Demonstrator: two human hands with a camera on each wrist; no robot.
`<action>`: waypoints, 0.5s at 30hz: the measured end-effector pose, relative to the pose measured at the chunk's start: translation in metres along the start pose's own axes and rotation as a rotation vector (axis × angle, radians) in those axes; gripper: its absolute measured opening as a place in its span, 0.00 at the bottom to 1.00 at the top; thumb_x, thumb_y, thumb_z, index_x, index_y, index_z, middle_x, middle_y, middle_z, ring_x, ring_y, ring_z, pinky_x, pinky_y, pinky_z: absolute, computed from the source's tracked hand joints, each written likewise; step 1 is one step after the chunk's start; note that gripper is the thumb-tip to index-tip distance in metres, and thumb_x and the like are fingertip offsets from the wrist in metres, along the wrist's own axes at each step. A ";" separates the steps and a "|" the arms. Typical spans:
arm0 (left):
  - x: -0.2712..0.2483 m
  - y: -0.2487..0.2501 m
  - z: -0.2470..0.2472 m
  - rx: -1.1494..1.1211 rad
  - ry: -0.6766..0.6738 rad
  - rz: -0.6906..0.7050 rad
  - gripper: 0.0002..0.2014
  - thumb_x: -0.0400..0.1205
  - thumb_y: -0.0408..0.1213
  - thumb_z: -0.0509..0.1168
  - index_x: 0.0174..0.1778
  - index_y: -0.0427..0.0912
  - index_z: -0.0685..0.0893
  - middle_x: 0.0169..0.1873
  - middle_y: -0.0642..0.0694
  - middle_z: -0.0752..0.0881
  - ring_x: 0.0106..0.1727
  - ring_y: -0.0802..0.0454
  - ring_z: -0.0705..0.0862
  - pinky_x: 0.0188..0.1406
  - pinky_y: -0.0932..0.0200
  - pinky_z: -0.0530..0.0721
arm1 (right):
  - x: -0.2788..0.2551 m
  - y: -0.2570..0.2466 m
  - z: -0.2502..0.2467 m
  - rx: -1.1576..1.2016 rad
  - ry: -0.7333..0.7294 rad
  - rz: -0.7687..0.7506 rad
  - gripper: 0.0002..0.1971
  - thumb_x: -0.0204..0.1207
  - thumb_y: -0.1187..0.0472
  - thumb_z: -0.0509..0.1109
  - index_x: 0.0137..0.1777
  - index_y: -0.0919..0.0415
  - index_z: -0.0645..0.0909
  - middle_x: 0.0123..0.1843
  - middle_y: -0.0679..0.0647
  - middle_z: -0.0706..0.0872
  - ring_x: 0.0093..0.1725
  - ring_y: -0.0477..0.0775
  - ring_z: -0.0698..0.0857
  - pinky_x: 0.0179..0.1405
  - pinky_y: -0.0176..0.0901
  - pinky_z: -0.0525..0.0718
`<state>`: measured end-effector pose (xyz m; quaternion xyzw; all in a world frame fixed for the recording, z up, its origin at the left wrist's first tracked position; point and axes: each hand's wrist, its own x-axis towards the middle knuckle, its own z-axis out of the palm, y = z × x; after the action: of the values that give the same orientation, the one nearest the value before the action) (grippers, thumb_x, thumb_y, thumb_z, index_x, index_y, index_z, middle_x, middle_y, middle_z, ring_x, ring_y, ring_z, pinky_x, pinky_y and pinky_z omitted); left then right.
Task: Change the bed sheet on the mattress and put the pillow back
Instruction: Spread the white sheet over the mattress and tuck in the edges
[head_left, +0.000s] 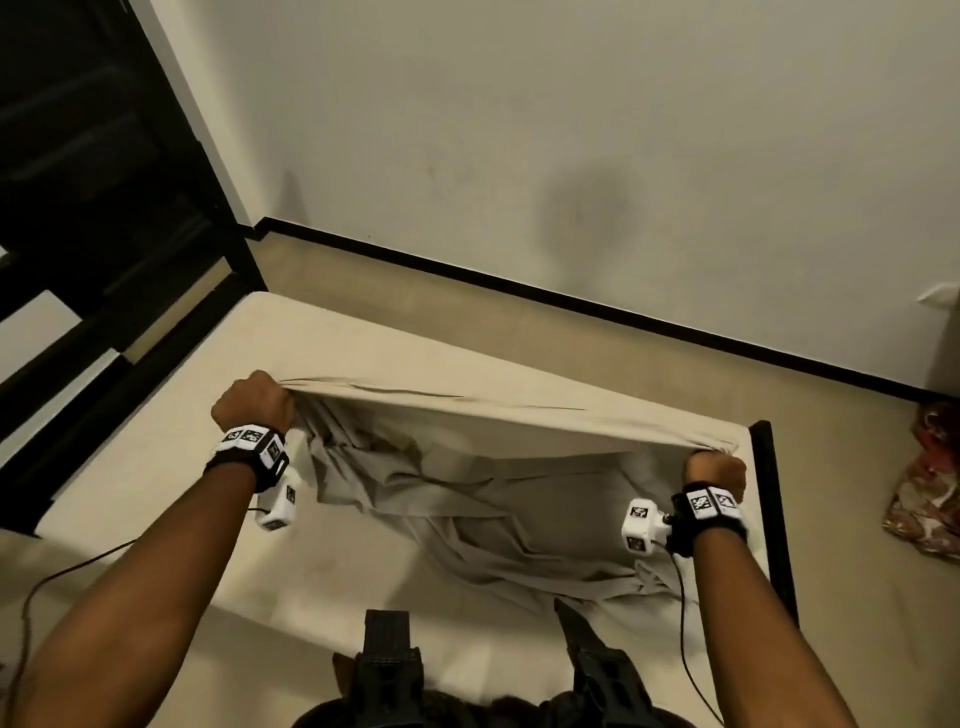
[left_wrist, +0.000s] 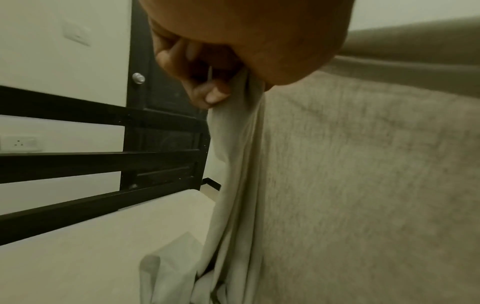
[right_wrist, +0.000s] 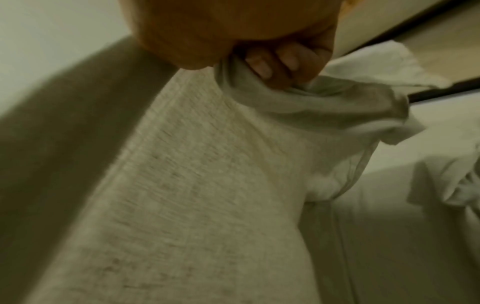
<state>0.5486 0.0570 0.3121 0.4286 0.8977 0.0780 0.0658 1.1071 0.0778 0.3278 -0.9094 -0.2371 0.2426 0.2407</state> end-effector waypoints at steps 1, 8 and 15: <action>0.004 0.002 -0.008 -0.040 0.021 -0.036 0.12 0.80 0.34 0.64 0.52 0.28 0.84 0.50 0.24 0.87 0.52 0.24 0.87 0.49 0.40 0.83 | 0.000 -0.008 -0.002 0.063 -0.053 -0.012 0.20 0.88 0.64 0.57 0.72 0.79 0.76 0.73 0.76 0.79 0.71 0.75 0.79 0.67 0.60 0.79; 0.044 -0.009 -0.080 -0.353 0.196 -0.356 0.18 0.82 0.33 0.66 0.66 0.27 0.80 0.65 0.23 0.82 0.67 0.22 0.82 0.65 0.29 0.80 | -0.006 -0.078 -0.017 0.804 -0.164 -0.161 0.17 0.82 0.52 0.58 0.38 0.58 0.83 0.41 0.62 0.88 0.32 0.55 0.84 0.31 0.48 0.82; 0.076 -0.040 -0.076 -0.675 0.037 -0.380 0.22 0.86 0.40 0.61 0.73 0.30 0.79 0.70 0.29 0.82 0.70 0.29 0.82 0.67 0.41 0.83 | -0.025 -0.100 -0.019 1.278 -0.383 -0.202 0.28 0.83 0.34 0.50 0.39 0.50 0.84 0.35 0.47 0.90 0.36 0.52 0.89 0.37 0.43 0.88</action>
<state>0.4570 0.0847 0.3751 0.2077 0.8859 0.3632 0.2002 1.0668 0.1354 0.4057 -0.5027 -0.1691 0.4683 0.7067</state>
